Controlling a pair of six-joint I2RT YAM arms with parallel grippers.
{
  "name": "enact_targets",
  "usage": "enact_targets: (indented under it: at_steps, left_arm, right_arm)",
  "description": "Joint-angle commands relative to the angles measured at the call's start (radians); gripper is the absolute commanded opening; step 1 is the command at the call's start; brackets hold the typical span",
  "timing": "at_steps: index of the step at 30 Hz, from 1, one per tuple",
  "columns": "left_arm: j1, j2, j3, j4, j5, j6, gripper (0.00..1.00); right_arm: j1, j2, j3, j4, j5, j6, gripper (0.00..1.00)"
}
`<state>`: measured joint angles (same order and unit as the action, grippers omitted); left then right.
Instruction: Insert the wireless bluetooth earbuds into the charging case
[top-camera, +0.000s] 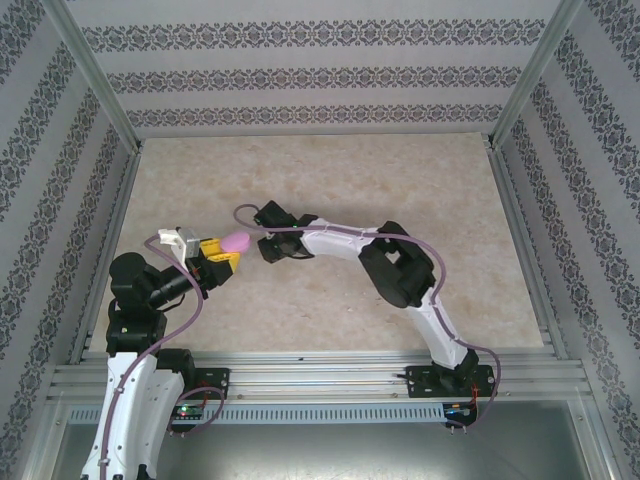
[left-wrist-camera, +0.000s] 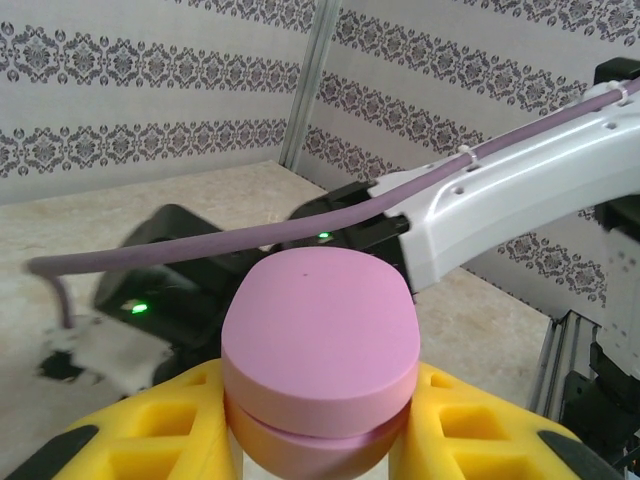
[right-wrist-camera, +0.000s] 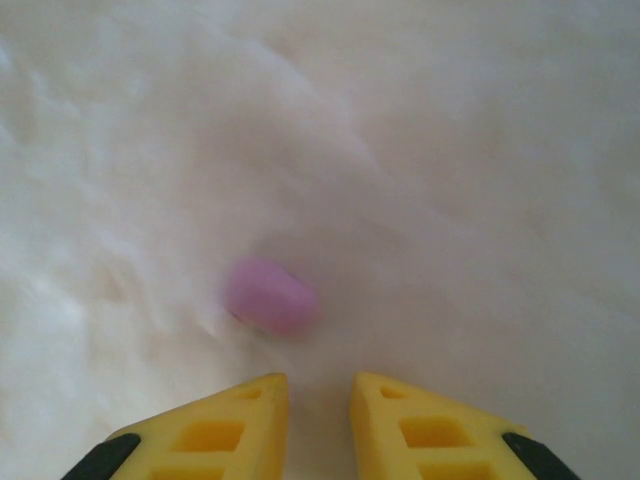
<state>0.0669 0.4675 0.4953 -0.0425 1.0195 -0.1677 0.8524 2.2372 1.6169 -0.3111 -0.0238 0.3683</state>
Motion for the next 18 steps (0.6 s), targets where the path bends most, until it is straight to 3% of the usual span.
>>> enact_targets:
  at_steps: [1,3,6,8,18]
  left_arm:
    - [-0.002,0.004,-0.025,0.093,0.025,-0.034,0.29]
    - [-0.003,0.011,-0.035,0.117,0.029,-0.045,0.28]
    - [-0.007,0.029,-0.043,0.142,0.04,-0.049,0.29]
    - [-0.011,0.045,-0.044,0.158,0.051,-0.046,0.29]
    - [-0.037,0.173,-0.035,0.262,0.13,-0.034,0.28]
  right_arm:
    - [-0.037,-0.085,-0.179,0.012,0.016,0.056,0.26]
    - [-0.046,-0.143,-0.276,0.036,0.025,0.07,0.3]
    - [-0.059,-0.212,-0.359,0.042,0.024,0.09,0.47]
    - [-0.061,-0.257,-0.387,0.039,0.018,0.101,0.51]
    - [-0.048,-0.663,-0.561,0.067,-0.086,0.191,0.46]
